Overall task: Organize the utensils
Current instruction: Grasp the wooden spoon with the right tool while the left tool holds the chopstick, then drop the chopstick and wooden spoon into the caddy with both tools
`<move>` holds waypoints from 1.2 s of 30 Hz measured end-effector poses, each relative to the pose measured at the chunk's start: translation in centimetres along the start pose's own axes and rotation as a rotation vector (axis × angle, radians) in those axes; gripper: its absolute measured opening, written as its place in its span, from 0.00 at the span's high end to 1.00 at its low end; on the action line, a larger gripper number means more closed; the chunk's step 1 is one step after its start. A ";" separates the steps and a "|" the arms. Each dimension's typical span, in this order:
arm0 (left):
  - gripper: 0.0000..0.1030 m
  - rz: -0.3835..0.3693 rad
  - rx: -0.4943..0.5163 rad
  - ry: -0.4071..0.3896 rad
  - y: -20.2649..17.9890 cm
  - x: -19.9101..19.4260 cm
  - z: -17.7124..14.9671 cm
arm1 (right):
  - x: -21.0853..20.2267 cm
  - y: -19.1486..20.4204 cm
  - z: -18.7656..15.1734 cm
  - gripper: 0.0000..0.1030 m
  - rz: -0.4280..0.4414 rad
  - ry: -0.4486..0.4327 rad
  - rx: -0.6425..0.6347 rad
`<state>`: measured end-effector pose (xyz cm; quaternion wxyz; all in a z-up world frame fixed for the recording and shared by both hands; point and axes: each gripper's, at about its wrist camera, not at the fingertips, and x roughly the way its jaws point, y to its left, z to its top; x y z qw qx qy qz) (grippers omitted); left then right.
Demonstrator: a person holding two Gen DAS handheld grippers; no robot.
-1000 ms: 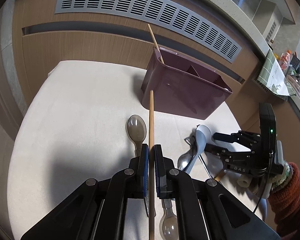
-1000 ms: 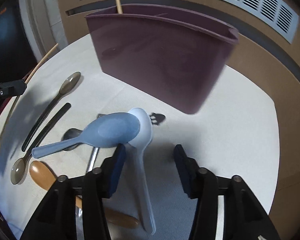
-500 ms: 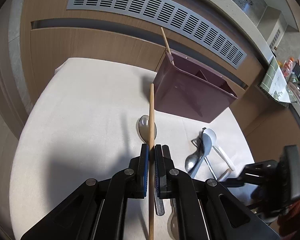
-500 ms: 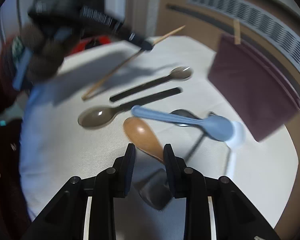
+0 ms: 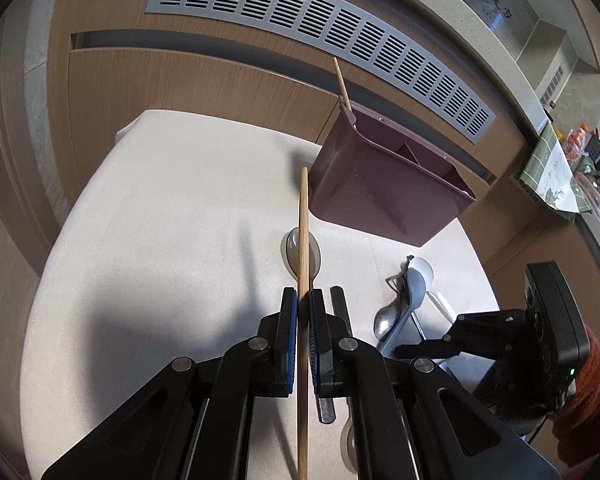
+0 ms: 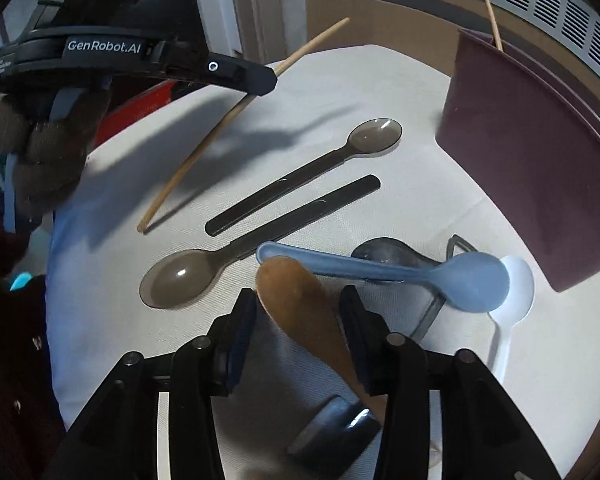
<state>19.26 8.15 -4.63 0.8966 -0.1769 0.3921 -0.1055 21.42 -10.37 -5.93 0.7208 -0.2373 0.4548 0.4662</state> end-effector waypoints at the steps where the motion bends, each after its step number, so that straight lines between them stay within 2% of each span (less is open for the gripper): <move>1: 0.94 -0.002 0.002 -0.001 -0.1 0.0 0.0 | 0.0 0.6 0.0 0.59 -0.028 0.001 -0.028; 5: 0.94 -0.019 0.015 -0.020 -0.7 -0.8 0.1 | -0.4 0.9 0.0 0.73 -0.096 -0.024 0.028; 8: 0.94 -0.035 0.038 -0.059 -1.4 -1.9 0.4 | -3.3 0.0 -1.2 0.73 -0.123 -0.132 0.165; 14: 0.94 -0.058 0.073 -0.154 -3.7 -4.0 1.6 | -9.7 -2.9 -3.3 0.73 -0.237 -0.320 0.387; 16: 0.94 -0.084 0.111 -0.232 -5.6 -5.8 3.4 | -12.5 -3.0 -3.5 0.73 -0.261 -0.405 0.427; 17: 0.94 -0.096 0.125 -0.273 -6.6 -6.7 4.3 | -14.8 -3.0 -3.0 0.73 -0.287 -0.476 0.434; 20: 0.94 -0.164 0.152 -0.512 -9.9 -10.6 8.0 | -21.2 -3.2 -0.9 0.73 -0.381 -0.684 0.418; 21: 0.94 -0.184 0.159 -0.620 -11.1 -11.9 9.4 | -23.5 -3.5 0.1 0.73 -0.424 -0.770 0.420; 23: 0.94 -0.192 0.163 -0.749 -12.5 -12.8 11.0 | -26.1 -4.4 1.2 0.73 -0.468 -0.887 0.443; 25: 0.94 -0.190 0.155 -0.806 -13.1 -12.4 12.2 | -26.8 -5.7 1.8 0.73 -0.491 -0.973 0.475; 27: 0.94 -0.196 0.151 -0.805 -13.2 -11.0 13.2 | -26.5 -7.1 2.4 0.73 -0.464 -1.022 0.502; 30: 0.94 -0.185 0.159 -0.781 -13.0 -8.1 14.3 | -24.3 -8.7 3.9 0.73 -0.407 -0.994 0.484; 36: 0.94 -0.175 0.125 -0.680 -11.4 -1.6 16.0 | -20.4 -11.4 5.2 0.73 -0.384 -0.964 0.458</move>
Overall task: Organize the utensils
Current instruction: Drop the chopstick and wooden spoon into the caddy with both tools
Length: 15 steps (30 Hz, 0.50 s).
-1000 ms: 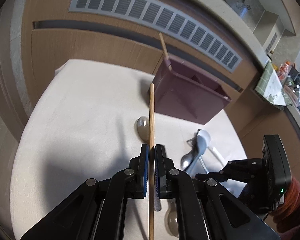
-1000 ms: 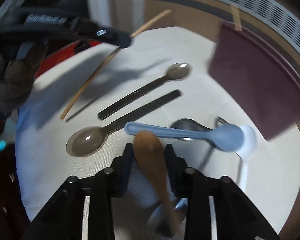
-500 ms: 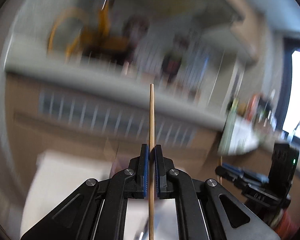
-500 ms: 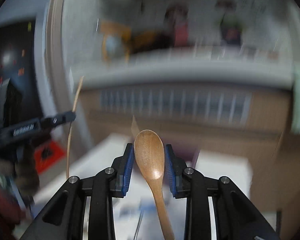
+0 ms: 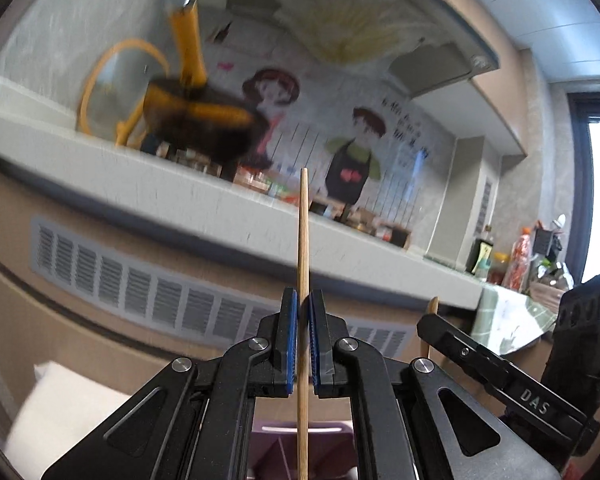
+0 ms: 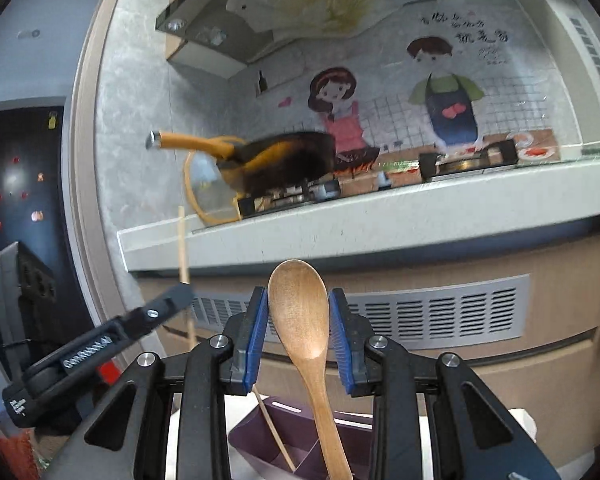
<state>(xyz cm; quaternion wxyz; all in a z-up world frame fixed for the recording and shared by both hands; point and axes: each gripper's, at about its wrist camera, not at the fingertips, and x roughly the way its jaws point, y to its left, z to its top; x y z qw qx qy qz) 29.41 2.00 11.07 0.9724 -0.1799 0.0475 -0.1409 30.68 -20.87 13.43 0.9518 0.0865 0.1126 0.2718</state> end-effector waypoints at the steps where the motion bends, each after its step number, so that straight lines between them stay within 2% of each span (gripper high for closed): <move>1: 0.94 0.005 -0.007 0.010 0.5 0.9 -0.4 | 0.7 -0.1 -0.3 0.73 0.003 0.007 0.002; 8: 0.94 0.036 -0.033 0.047 2.9 4.3 -2.7 | 5.0 -1.9 -2.3 0.73 -0.025 0.049 0.020; 13: 0.94 0.020 -0.054 0.101 3.8 5.8 -4.6 | 6.6 -2.9 -3.7 0.73 -0.046 0.085 0.031; 15: 0.94 0.014 -0.052 0.141 3.8 6.1 -5.6 | 7.0 -3.3 -4.5 0.72 -0.055 0.141 0.033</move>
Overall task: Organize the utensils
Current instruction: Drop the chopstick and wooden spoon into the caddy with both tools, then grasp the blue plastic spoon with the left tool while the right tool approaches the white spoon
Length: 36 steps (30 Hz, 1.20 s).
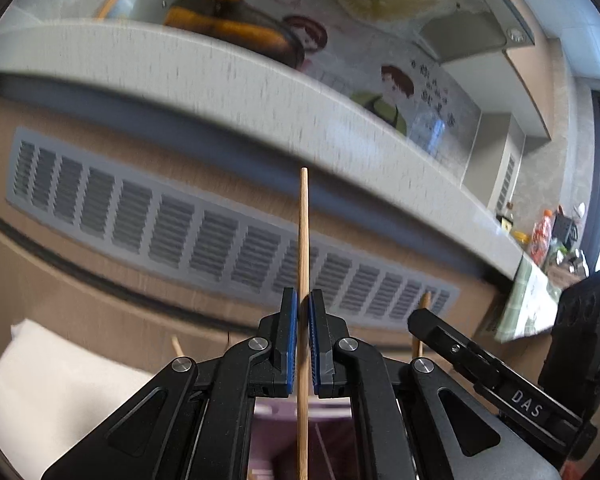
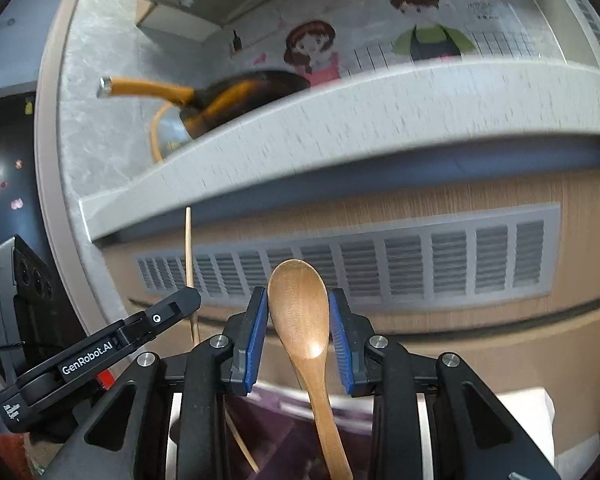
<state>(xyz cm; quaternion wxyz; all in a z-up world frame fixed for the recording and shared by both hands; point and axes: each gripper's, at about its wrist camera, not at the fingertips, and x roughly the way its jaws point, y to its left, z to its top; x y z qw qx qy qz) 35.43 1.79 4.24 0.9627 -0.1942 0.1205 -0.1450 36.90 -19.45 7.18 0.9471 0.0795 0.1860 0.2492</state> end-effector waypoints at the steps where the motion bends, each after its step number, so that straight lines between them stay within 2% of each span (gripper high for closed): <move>1: 0.93 -0.002 0.000 0.028 0.1 0.2 -0.6 | 0.3 -0.2 -0.3 0.72 0.002 0.043 0.003; 3: 0.92 -0.026 -0.011 0.100 0.4 0.7 -1.9 | 0.5 -0.8 -1.1 0.72 0.002 0.118 0.020; 7: 0.85 -0.026 -0.014 0.195 0.7 1.0 -3.2 | -1.0 -1.3 -2.3 0.71 -0.067 0.140 0.010; 10: 0.80 -0.023 -0.048 0.196 1.0 -0.9 -3.1 | -3.3 -1.6 -2.6 0.71 -0.091 0.144 0.026; 14: 0.76 0.033 -0.035 0.179 1.0 -5.7 -2.7 | -7.3 -0.5 -3.3 0.70 -0.141 0.143 -0.028; 19: 0.75 0.135 0.059 0.284 0.3 -10.7 -4.8 | -10.3 1.5 -6.9 0.70 -0.131 0.295 -0.127; 22: 0.75 0.130 0.124 0.387 -0.4 -12.8 -7.3 | -11.2 2.9 -10.0 0.70 -0.122 0.397 -0.209; 24: 0.75 0.111 0.119 0.442 -0.3 -14.4 -8.9 | -11.8 3.4 -11.9 0.70 -0.110 0.450 -0.246; 28: 0.75 0.122 0.083 0.490 0.7 -16.1 -10.7 | -11.6 3.5 -14.0 0.70 -0.074 0.531 -0.249; 31: 0.75 0.124 0.086 0.521 0.9 -16.1 -11.6 | -10.0 3.0 -15.1 0.71 -0.070 0.587 -0.245; 34: 0.75 0.089 0.131 0.572 0.2 -15.2 -12.7 | -8.0 2.7 -15.9 0.71 -0.092 0.623 -0.267; 36: 0.75 0.048 0.184 0.633 -0.8 -14.0 -13.6 | -6.9 2.5 -16.2 0.71 -0.095 0.639 -0.267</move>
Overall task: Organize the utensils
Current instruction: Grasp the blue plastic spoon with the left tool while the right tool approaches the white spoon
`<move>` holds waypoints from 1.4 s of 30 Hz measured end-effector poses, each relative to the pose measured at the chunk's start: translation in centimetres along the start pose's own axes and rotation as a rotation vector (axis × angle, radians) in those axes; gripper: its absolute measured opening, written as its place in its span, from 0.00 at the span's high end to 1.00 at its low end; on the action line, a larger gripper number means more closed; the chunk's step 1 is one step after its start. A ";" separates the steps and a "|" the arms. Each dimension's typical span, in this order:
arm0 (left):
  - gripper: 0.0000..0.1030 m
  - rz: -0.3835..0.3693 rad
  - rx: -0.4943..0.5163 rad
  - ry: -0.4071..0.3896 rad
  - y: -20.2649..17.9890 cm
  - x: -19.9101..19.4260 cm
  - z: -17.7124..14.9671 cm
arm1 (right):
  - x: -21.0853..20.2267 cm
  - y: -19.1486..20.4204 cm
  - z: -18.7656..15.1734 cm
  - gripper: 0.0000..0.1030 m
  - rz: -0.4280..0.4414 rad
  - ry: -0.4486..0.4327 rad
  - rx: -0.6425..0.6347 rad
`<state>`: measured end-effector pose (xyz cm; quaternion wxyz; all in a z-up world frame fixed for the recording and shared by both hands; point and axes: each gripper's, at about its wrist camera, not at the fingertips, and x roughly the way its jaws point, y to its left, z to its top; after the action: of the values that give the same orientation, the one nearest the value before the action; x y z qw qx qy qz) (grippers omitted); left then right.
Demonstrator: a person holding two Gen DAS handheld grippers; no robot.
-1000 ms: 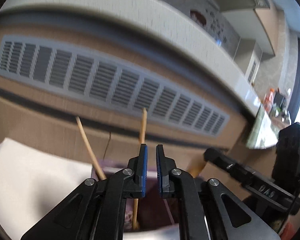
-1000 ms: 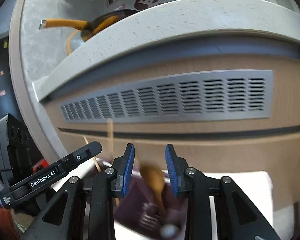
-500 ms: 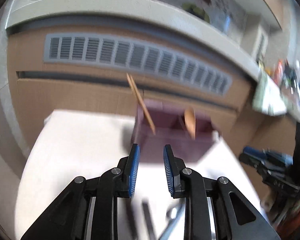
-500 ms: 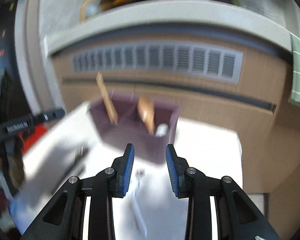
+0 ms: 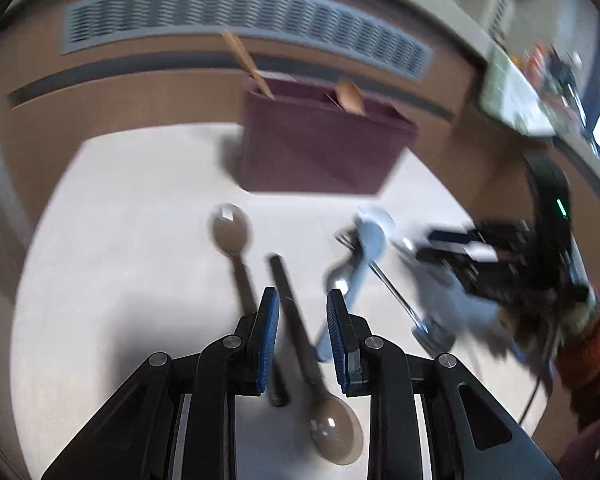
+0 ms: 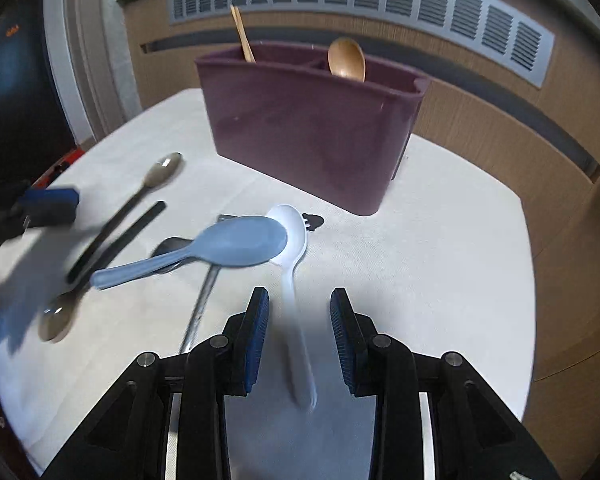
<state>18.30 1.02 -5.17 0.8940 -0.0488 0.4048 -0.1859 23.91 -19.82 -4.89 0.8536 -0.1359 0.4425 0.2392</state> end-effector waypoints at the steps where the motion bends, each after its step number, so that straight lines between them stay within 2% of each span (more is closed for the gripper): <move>1: 0.75 -0.008 0.020 0.015 -0.4 0.4 0.0 | 0.4 0.0 0.2 0.72 0.000 0.008 -0.001; 4: 0.75 -0.026 0.067 0.055 -1.5 1.9 0.2 | 1.8 0.2 0.5 0.74 -0.007 0.025 0.004; 6: 0.75 -0.027 0.079 0.071 -2.0 2.8 0.6 | 1.9 0.4 0.4 0.84 -0.011 0.009 -0.005; 7: 0.75 -0.024 0.085 0.074 -2.1 3.1 0.8 | 1.8 0.6 0.4 0.93 -0.021 0.005 -0.014; 8: 0.75 -0.020 0.095 0.077 -2.4 3.4 1.0 | 1.5 0.6 0.2 0.94 -0.032 0.003 -0.018; 11: 0.75 -0.019 0.133 0.085 -3.2 4.1 1.7 | 0.4 -0.2 -0.4 0.94 -0.045 -0.018 0.024; 18: 0.75 -0.069 0.221 0.147 -6.2 6.9 2.9 | -2.2 -3.0 -3.7 0.94 -0.107 -0.032 0.148; 22: 0.75 -0.053 0.242 0.151 -6.9 7.5 3.3 | -3.7 -4.2 -5.4 0.94 -0.137 -0.042 0.199; 25: 0.75 -0.054 0.238 0.163 -7.0 7.7 3.4 | -4.4 -4.9 -6.7 0.94 -0.122 -0.037 0.250; 29: 0.75 -0.088 0.262 0.186 -7.9 7.5 3.1 | -5.4 -5.2 -8.2 0.91 -0.020 -0.041 0.296; 30: 0.75 -0.100 0.267 0.191 -8.2 7.4 3.0 | -5.5 -5.1 -8.3 0.91 -0.019 -0.048 0.291; 33: 0.74 -0.074 0.310 0.177 -9.0 7.5 3.1 | -5.5 -4.7 -8.4 0.82 -0.035 -0.066 0.273; 39: 0.74 -0.059 0.384 0.207 -10.5 8.9 3.9 | -5.6 -5.1 -8.6 0.81 -0.046 -0.082 0.291; 42: 0.74 -0.104 0.378 0.211 -11.0 8.9 4.4 | -5.7 -5.2 -8.8 0.81 -0.052 -0.090 0.293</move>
<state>23.69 -12.76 -5.88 0.8292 0.1185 0.4511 -0.3081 17.73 -29.77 -5.10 0.8891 -0.0107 0.4303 0.1557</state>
